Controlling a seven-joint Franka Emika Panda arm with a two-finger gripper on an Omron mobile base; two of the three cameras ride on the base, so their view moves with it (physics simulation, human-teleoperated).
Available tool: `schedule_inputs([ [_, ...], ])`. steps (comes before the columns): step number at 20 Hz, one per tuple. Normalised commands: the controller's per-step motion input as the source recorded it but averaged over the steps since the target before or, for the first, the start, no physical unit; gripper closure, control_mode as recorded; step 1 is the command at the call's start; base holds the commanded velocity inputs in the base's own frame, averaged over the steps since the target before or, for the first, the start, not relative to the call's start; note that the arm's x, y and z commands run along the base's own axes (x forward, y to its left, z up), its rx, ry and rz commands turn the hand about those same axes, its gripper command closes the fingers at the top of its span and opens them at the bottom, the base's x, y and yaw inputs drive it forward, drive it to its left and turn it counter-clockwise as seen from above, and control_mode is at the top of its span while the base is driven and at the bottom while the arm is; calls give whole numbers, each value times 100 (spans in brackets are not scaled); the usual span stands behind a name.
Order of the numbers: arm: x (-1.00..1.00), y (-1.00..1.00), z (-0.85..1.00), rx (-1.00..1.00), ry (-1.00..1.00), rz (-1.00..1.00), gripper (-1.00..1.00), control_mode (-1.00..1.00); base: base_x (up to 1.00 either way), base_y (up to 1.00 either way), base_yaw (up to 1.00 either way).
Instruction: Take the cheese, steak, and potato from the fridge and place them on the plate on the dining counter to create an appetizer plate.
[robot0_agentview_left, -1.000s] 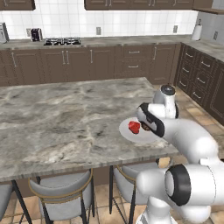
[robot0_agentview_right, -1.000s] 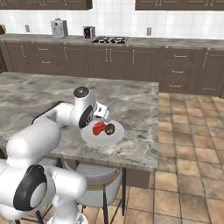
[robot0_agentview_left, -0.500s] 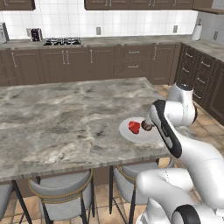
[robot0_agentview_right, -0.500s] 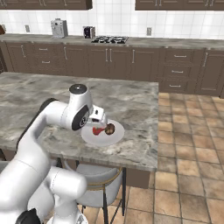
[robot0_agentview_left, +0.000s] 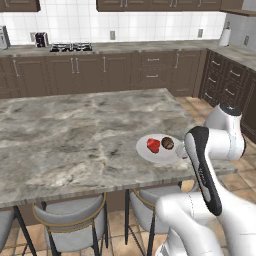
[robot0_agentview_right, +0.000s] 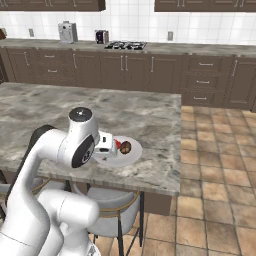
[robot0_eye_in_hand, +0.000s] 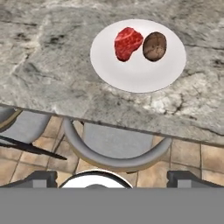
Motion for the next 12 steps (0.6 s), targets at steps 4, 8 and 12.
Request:
schedule_inputs([
  [4,-48,21,14,-9,1,2,-100,-100,0,0,0],
  [8,-53,38,0,-13,-2,0,-100,-100,0,0,0],
  [12,-37,11,0,-6,-1,-1,-100,-100,0,0,0],
])
